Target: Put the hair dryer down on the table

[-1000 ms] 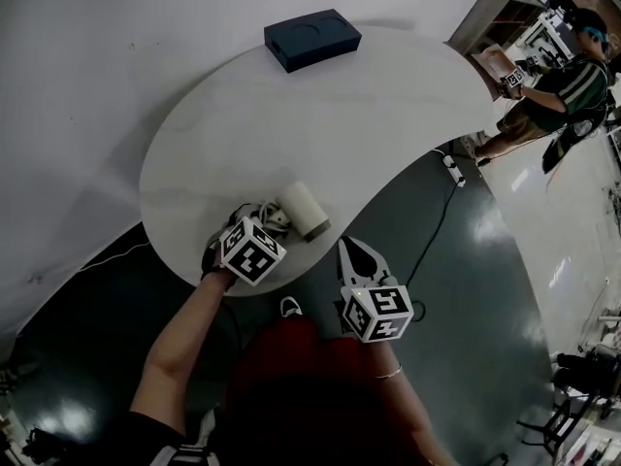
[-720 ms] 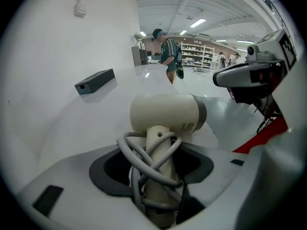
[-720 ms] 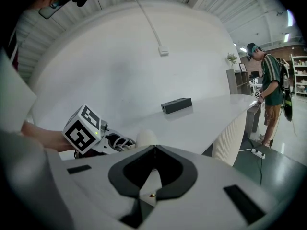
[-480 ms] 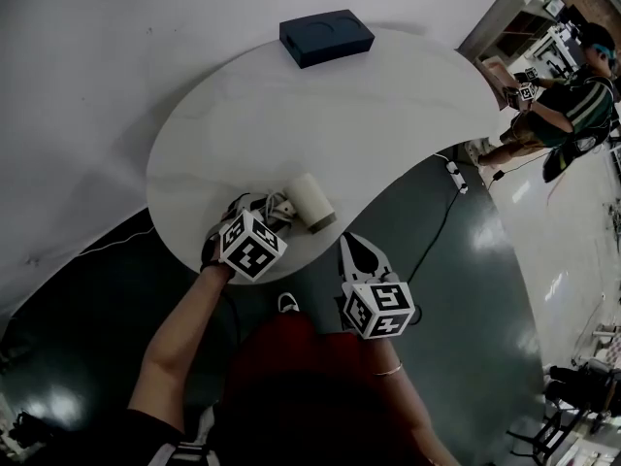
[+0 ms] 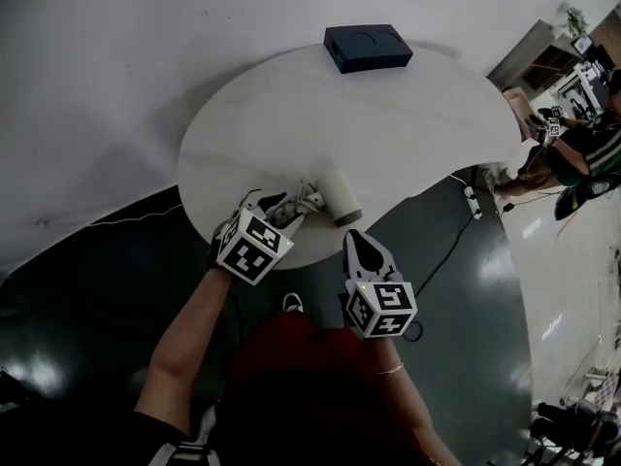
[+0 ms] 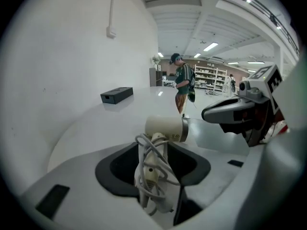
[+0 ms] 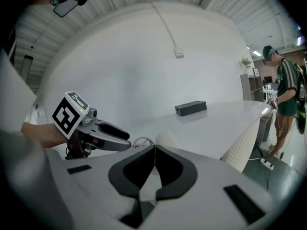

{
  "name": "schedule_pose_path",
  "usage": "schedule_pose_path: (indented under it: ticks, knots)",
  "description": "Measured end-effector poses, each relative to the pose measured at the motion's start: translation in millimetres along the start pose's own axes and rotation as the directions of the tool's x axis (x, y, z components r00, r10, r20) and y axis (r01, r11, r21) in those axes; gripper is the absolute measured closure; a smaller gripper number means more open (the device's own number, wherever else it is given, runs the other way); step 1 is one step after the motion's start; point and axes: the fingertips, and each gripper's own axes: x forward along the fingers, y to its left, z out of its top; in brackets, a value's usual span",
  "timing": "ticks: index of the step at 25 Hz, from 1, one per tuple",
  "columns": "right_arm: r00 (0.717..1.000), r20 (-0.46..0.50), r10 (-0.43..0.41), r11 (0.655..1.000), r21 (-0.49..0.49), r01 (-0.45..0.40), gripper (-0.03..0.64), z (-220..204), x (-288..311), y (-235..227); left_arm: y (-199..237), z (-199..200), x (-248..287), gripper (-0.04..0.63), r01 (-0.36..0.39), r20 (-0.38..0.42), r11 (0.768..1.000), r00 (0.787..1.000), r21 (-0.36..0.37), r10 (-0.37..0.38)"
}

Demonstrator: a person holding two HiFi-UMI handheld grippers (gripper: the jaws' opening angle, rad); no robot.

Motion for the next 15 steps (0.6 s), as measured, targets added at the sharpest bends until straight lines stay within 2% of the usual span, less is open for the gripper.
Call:
schedule_pose_path:
  ticks: [2,5,12,15]
  knots:
    - [1.000,0.005,0.028,0.999,-0.021,-0.027,0.601,2,1,11,0,-2,-10,0.407,-0.027,0.031,0.998,0.999,-0.048,0.029]
    - [0.998,0.008,0.063,0.997,-0.046,-0.062,0.601,2,2,24,-1,-9,-22,0.481,-0.063,0.070,0.989,0.995,-0.135,0.073]
    - [0.991,0.009,0.135,0.987,-0.092,-0.134,0.601,6,1,47,-3,-22,-55,0.506,-0.140,0.116,0.944,0.977,-0.298,0.181]
    - [0.987,0.010,0.163,0.981,-0.107,-0.161,0.601,7,-1,54,-6,-24,-69,0.511,-0.164,0.129,0.926,0.967,-0.341,0.219]
